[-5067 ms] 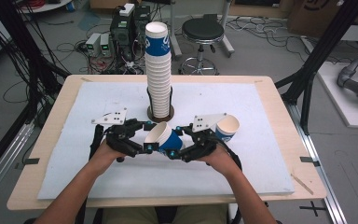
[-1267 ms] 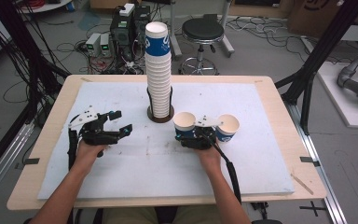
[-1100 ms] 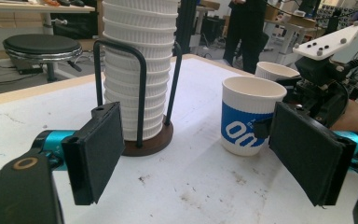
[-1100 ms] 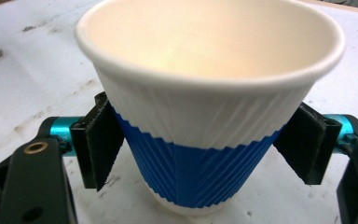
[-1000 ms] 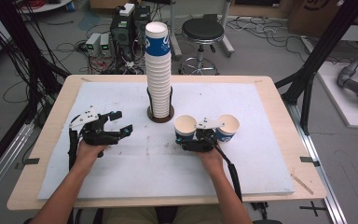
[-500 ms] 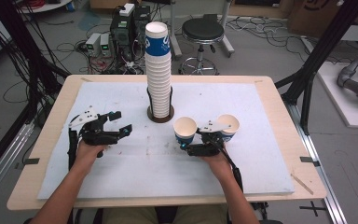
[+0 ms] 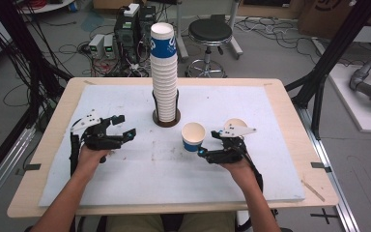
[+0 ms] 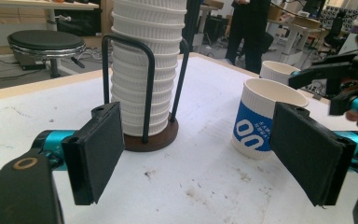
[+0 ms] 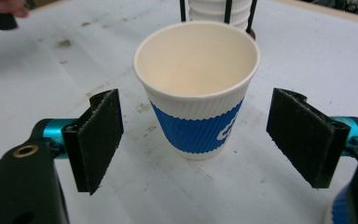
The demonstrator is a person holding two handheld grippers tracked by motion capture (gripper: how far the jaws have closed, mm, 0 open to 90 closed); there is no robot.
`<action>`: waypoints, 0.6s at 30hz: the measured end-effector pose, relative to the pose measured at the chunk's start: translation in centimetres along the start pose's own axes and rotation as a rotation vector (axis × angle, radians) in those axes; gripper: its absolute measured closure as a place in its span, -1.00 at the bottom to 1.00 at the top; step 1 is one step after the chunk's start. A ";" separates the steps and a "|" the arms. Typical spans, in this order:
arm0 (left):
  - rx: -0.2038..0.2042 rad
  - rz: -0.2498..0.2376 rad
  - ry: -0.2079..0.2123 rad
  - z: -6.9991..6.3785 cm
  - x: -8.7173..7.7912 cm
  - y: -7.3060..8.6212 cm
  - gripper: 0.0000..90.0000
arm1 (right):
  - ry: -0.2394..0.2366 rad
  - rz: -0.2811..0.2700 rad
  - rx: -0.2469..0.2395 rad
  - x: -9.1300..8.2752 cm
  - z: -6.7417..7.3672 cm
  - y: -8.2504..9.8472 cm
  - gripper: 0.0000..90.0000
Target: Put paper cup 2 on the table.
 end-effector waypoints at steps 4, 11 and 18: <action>-0.005 -0.004 0.008 -0.2 0.1 -0.1 -0.60 | -0.018 -0.042 -0.008 -2.0 -0.3 -0.4 -0.58; 0.000 -0.021 0.055 -0.9 0.4 -0.8 -0.60 | -0.023 -0.103 -0.018 -4.6 -1.4 -1.0 -0.58; -0.013 -0.042 0.060 -0.9 0.6 -1.5 -0.60 | 0.058 -0.103 -0.035 -6.6 -2.9 -1.2 -0.58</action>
Point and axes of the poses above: each handheld gripper's, and its own axes: x roughly forward along the jaws, y roughly out of its underside, z roughly to its left, the point moved 6 cm from there along x, roughly forward along the jaws, and after that the axes turned 11 degrees about x, right-handed, at the moved point
